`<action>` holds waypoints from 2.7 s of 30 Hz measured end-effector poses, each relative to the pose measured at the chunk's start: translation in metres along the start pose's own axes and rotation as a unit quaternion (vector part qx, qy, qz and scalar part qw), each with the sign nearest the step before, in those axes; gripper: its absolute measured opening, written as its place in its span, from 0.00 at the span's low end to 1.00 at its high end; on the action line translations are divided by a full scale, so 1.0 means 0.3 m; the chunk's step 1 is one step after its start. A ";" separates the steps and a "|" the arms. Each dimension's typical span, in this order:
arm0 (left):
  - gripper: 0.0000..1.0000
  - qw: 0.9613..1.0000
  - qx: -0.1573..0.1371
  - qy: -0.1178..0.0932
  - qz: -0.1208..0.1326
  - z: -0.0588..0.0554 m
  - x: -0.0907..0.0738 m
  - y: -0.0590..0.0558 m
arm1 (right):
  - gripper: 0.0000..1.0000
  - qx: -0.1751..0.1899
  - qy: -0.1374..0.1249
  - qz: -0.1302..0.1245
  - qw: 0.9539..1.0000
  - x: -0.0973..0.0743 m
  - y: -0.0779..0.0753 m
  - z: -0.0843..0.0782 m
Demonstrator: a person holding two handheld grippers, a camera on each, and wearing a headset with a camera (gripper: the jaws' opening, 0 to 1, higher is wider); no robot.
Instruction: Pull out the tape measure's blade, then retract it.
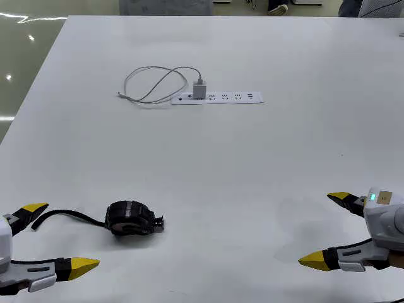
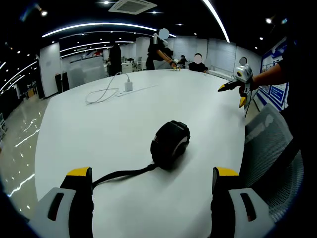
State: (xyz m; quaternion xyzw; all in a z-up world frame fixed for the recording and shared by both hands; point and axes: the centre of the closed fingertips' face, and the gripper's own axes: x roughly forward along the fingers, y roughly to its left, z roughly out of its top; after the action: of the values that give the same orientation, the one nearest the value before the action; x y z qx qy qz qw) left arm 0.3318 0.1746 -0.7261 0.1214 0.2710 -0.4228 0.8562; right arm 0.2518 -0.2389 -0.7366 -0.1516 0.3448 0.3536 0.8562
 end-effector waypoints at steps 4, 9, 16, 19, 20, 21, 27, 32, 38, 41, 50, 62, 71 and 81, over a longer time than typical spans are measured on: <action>0.99 1.000 0.007 0.005 -0.002 -0.005 -0.002 -0.001 | 0.99 0.001 -0.001 -0.001 1.000 -0.001 -0.001 0.001; 0.99 1.000 0.008 0.006 -0.005 -0.007 -0.006 -0.003 | 0.99 0.003 -0.001 -0.003 1.000 -0.003 0.000 0.000; 0.99 1.000 0.009 0.005 -0.008 -0.007 -0.010 -0.001 | 0.99 0.002 0.000 -0.004 1.000 -0.008 0.006 0.001; 0.99 1.000 0.011 0.005 -0.009 -0.005 -0.011 0.000 | 0.99 0.002 0.000 -0.005 1.000 -0.012 0.005 0.005; 0.99 1.000 0.010 0.005 -0.009 -0.005 -0.011 0.001 | 0.99 0.002 0.000 -0.005 1.000 -0.013 0.004 0.005; 0.99 1.000 0.011 0.005 -0.010 -0.005 -0.011 0.002 | 0.99 0.003 0.000 -0.005 1.000 -0.013 0.004 0.006; 0.99 1.000 0.021 0.009 -0.019 0.004 -0.011 0.004 | 0.99 0.000 0.001 -0.005 1.000 -0.013 0.002 0.015; 0.92 0.999 0.012 0.026 -0.041 0.009 -0.004 0.000 | 0.99 -0.003 0.000 -0.002 1.000 -0.011 0.001 0.037; 0.97 0.997 0.032 0.032 -0.059 0.027 0.012 -0.008 | 0.99 -0.006 -0.001 0.000 1.000 -0.008 -0.004 0.053; 0.99 0.996 0.039 0.034 -0.068 0.040 0.019 -0.011 | 0.99 -0.009 0.001 0.002 1.000 -0.006 -0.004 0.059; 0.99 0.987 0.109 0.065 -0.096 0.054 0.051 -0.020 | 0.99 -0.018 0.004 0.011 1.000 0.013 -0.010 0.078; 0.99 0.970 0.161 0.110 -0.143 0.060 0.107 -0.065 | 0.99 -0.038 0.004 0.028 0.999 0.057 -0.007 0.123; 0.98 0.960 0.184 0.125 -0.173 0.090 0.143 -0.086 | 0.99 -0.051 0.004 0.039 0.998 0.089 0.001 0.153; 0.99 0.946 0.200 0.152 -0.205 0.085 0.191 -0.127 | 0.99 -0.066 0.005 0.056 0.996 0.126 0.030 0.192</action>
State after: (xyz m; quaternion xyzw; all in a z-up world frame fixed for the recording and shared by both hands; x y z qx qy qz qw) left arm 0.3394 0.1022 -0.7368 0.2946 0.3267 -0.6111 0.6580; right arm 0.2926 -0.1846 -0.7217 -0.1901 0.3325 0.4223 0.8216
